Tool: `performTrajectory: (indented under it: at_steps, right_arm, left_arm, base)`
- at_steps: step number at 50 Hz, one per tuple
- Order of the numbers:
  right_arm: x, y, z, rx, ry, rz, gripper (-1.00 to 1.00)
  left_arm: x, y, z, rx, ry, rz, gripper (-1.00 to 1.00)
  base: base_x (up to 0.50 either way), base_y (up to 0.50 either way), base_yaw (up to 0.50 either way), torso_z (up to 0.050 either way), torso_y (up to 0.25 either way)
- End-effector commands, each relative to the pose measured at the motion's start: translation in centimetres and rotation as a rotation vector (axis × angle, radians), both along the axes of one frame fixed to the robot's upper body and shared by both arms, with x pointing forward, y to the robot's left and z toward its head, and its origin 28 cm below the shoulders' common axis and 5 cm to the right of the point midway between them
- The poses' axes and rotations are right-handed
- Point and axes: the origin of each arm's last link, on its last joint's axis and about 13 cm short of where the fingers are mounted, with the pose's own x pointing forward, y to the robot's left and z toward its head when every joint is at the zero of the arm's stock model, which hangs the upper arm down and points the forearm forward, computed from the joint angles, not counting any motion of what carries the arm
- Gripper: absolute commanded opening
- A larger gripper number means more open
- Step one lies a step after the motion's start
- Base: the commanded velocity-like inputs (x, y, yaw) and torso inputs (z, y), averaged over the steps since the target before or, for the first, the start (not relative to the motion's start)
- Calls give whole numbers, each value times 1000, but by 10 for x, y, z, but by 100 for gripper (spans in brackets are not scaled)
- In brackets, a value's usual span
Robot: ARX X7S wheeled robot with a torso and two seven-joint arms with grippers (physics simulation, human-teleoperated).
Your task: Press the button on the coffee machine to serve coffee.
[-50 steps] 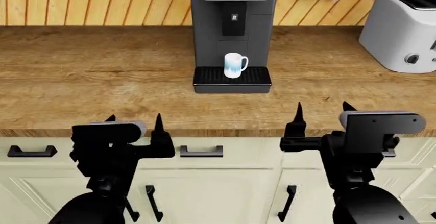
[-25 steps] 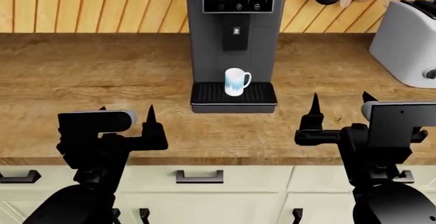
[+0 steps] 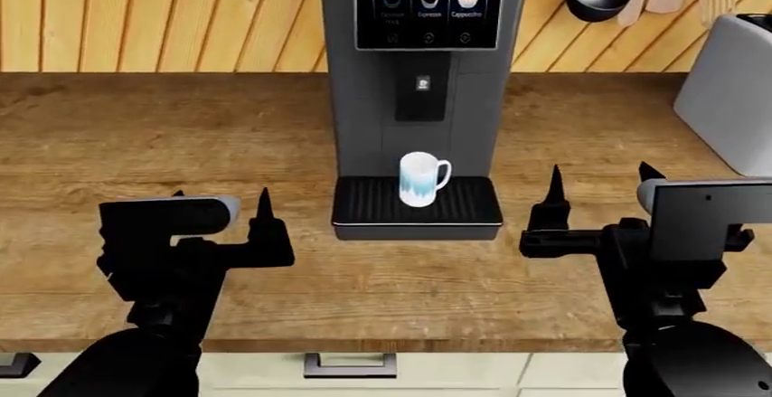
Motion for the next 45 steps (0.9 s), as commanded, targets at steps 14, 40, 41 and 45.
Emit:
performTrajectory:
  at_steps: [14,40,41,45]
  right_arm:
    - [0,0,-5,-3,3,-6,100]
    - [1,-5,-8,-19,32,-60,100]
    - [2,-5,-8,-18,33,-58,100]
    - [3,-5,-10,-17,38,-58,100]
  left_arm:
    - [0,2,-3,-2,5,10,100]
    - [-25,-41,57,-65,17,-195,100]
    - [-29,-47,59,-53,11,-218,100]
    - [-36,-58,67,-59,11,-285,100]
  base:
    - [236,0,0,0,0]
    - [57,0,0,0,1]
    - [0,0,0,0,0]
    - [0,0,0,0,0]
